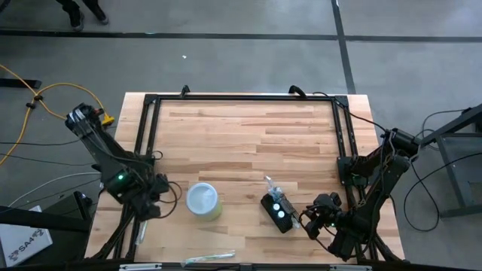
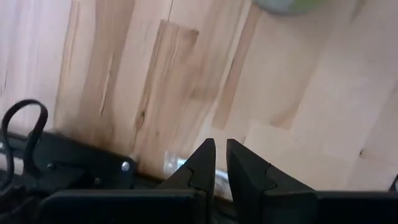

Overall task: Pick & Place toothbrushing station
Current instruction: Put the top green toothbrush into the black mesh organizer

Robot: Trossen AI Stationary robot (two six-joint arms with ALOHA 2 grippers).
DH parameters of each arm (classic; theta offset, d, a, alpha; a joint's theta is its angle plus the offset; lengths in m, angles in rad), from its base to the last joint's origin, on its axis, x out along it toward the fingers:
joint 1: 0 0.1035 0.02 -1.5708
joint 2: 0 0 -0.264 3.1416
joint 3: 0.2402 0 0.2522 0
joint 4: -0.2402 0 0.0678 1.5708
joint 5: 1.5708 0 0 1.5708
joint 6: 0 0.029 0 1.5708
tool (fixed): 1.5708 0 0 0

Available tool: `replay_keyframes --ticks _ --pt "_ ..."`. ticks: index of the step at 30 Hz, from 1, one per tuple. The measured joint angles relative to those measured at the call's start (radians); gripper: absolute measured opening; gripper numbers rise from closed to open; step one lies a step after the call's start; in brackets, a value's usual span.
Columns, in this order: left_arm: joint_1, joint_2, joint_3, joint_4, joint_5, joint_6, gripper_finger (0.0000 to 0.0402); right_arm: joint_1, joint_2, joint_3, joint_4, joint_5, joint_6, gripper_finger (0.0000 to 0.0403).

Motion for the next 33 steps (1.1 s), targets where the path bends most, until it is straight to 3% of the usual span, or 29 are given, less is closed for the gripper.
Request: replay_keyframes --ticks 4,9,18,25,33 --pt "-0.059 0.000 -0.054 0.021 -0.028 -0.094 0.0035 0.000 0.000 0.000 0.011 0.000 0.000 0.0091" --pt "-0.086 0.000 -0.159 0.161 0.041 -0.143 0.0035 0.000 0.000 0.000 0.029 0.000 0.000 0.0091" --pt "-0.111 0.000 -0.244 0.253 0.052 -0.233 0.0035 0.000 0.000 0.000 0.061 0.000 -0.027 0.0091" --pt "-0.141 0.000 -0.300 0.266 0.057 -0.467 0.0035 0.000 0.000 0.000 0.077 0.000 -0.042 0.0091" --pt "-0.146 0.006 -0.312 0.287 0.250 -0.727 0.0035 0.000 0.000 0.000 0.089 0.000 -0.053 0.0091"
